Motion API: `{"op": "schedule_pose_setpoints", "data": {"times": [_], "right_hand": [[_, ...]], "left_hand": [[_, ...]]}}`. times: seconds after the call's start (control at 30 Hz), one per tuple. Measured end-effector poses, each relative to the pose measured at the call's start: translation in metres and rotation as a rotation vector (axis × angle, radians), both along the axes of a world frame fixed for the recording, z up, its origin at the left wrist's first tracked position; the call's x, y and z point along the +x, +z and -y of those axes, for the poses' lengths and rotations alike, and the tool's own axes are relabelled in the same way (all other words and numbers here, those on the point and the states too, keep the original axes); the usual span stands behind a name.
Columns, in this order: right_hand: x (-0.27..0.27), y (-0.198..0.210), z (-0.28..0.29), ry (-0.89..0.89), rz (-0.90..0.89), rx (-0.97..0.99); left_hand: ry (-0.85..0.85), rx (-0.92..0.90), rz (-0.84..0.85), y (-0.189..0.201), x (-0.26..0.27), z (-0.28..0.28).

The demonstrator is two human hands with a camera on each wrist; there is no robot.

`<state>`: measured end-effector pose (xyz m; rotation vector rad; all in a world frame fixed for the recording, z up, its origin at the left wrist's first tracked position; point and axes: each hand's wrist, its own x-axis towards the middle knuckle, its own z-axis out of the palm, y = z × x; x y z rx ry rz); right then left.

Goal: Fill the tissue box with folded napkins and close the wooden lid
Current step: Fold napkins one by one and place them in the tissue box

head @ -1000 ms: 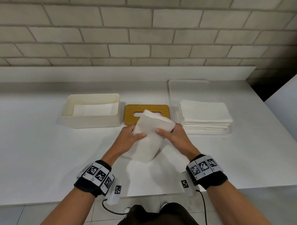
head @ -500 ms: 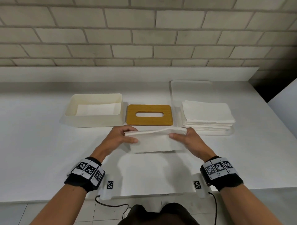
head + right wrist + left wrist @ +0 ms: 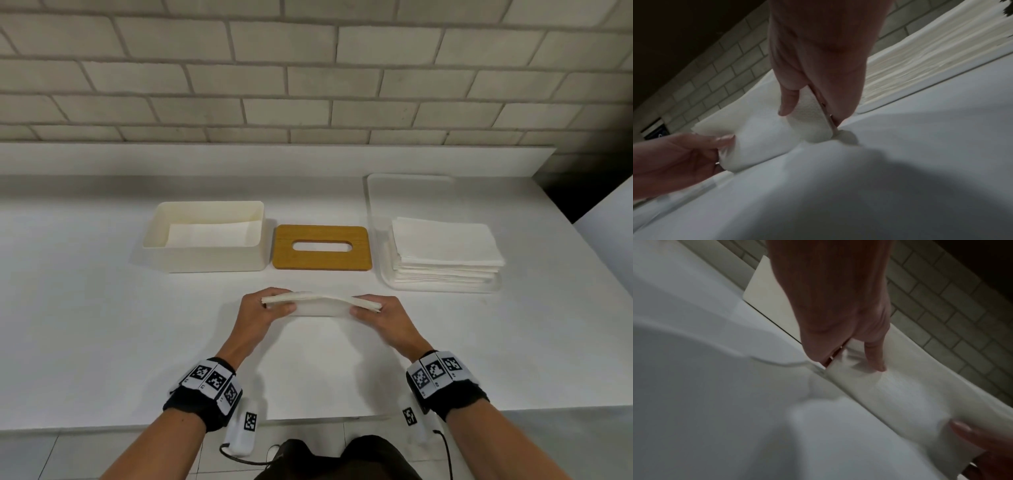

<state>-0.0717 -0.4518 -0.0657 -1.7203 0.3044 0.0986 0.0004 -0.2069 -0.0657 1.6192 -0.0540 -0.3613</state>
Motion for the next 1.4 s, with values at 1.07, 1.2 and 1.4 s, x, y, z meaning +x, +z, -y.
{"op": "schedule_pose_setpoints", "data": {"times": [1.07,1.2,1.4], "right_hand": [[0.000,-0.011,-0.006,-0.086,0.089,0.005],[0.000,-0.011,-0.005,-0.074,0.075,0.014],[0.001,-0.010,-0.006,-0.083,0.062,-0.012]], "left_hand": [[0.121,0.000,-0.003,-0.009,-0.006,0.009],[0.105,-0.042,-0.006,-0.007,-0.008,0.009],[0.127,-0.016,-0.012,-0.009,-0.008,0.010]]}}
